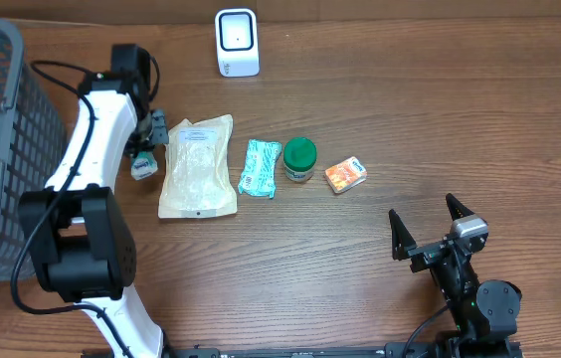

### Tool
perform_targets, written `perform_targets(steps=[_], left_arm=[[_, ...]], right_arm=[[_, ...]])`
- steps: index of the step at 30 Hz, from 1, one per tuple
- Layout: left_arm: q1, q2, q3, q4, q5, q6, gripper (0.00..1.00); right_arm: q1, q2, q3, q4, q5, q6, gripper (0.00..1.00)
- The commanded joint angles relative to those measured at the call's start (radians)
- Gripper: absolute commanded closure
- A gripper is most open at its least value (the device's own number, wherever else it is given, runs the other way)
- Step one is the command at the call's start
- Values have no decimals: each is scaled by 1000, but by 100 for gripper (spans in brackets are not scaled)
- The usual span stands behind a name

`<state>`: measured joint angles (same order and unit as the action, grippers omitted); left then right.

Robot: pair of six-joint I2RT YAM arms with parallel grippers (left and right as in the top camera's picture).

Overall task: Scan the item barcode
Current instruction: 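Carry the small teal box out and set it left of the tan bag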

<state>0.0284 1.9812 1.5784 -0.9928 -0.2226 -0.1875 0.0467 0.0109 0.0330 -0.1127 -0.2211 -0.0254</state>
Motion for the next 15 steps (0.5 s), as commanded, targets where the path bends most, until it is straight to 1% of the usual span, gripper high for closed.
perform_targets(steps=[1, 2, 4, 6, 8, 12, 15], left_arm=[[4, -6, -73, 47, -24, 31, 46], [4, -6, -78, 48, -24, 30, 31], [4, -7, -76, 48, -31, 28, 20], [6, -16, -53, 30, -55, 8, 18], [6, -25, 1, -18, -58, -7, 18], [6, -67, 184, -156, -43, -36, 18], [5, -113, 341, -253, 16, -37, 18]], right_arm=[[5, -8, -6, 6, 0, 6, 0], [5, -8, -6, 6, 0, 6, 0], [5, -8, -6, 6, 0, 6, 0], [5, -8, -6, 6, 0, 6, 0], [5, -8, -6, 6, 0, 6, 0], [5, -8, -6, 6, 0, 6, 0], [5, -8, -6, 6, 0, 6, 0]])
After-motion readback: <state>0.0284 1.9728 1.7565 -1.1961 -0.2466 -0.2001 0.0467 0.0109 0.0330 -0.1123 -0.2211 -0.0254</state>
